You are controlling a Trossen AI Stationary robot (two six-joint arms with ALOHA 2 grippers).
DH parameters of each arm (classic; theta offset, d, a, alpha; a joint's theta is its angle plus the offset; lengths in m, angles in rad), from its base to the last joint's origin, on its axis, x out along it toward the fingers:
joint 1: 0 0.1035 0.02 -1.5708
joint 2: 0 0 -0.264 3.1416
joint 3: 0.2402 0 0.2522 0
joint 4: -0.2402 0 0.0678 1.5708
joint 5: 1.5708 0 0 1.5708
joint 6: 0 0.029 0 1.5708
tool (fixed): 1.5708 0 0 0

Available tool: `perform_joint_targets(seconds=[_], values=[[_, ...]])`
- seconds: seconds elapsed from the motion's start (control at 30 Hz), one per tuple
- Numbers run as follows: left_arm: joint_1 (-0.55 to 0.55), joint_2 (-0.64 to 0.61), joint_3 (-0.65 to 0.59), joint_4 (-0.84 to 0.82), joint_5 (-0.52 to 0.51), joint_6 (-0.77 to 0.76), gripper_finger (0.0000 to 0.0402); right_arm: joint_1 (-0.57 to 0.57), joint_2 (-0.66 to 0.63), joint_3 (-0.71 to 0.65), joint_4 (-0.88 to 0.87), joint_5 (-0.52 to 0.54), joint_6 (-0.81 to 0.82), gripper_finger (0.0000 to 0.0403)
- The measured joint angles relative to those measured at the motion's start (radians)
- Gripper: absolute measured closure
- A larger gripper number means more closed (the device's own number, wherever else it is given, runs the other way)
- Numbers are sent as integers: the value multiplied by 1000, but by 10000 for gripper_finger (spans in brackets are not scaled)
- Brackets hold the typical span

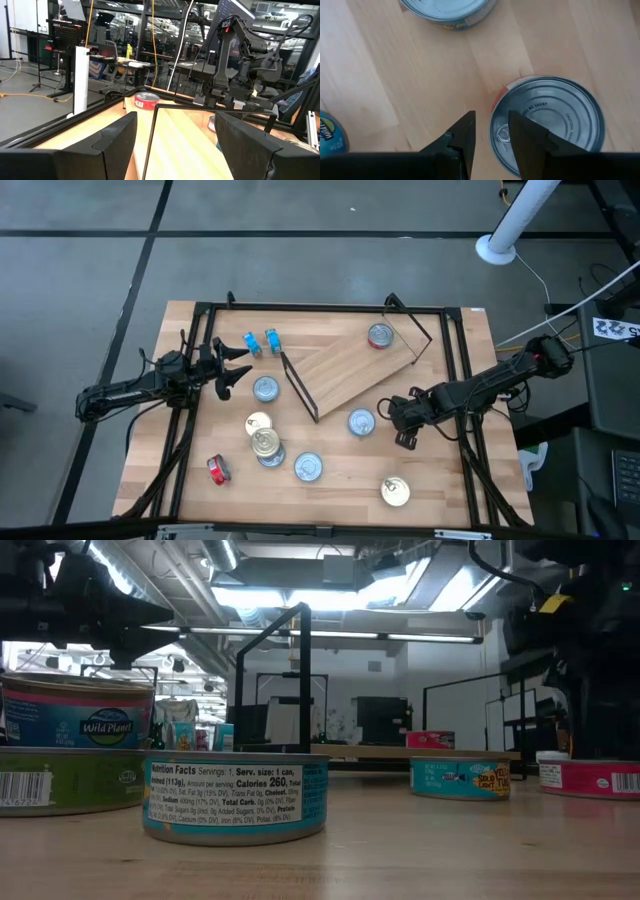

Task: Stack canned seafood by type on shelf
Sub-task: Stack the right red tuna can on top of the red tuna can on the shelf

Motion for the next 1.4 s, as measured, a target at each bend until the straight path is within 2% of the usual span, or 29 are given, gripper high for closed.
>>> perform_joint_targets(seconds=[0.6,1.03,1.23,1.4], values=[[0,0,0,0,0,0,139,1,1,-54,78,29,0,285],[0,1,0,0,1,0,139,1,107,-48,75,91,-3,285],[0,1,0,0,1,0,139,1,115,-50,74,138,-10,286],[0,1,0,0,0,0,139,0,117,-52,49,174,-57,312]])
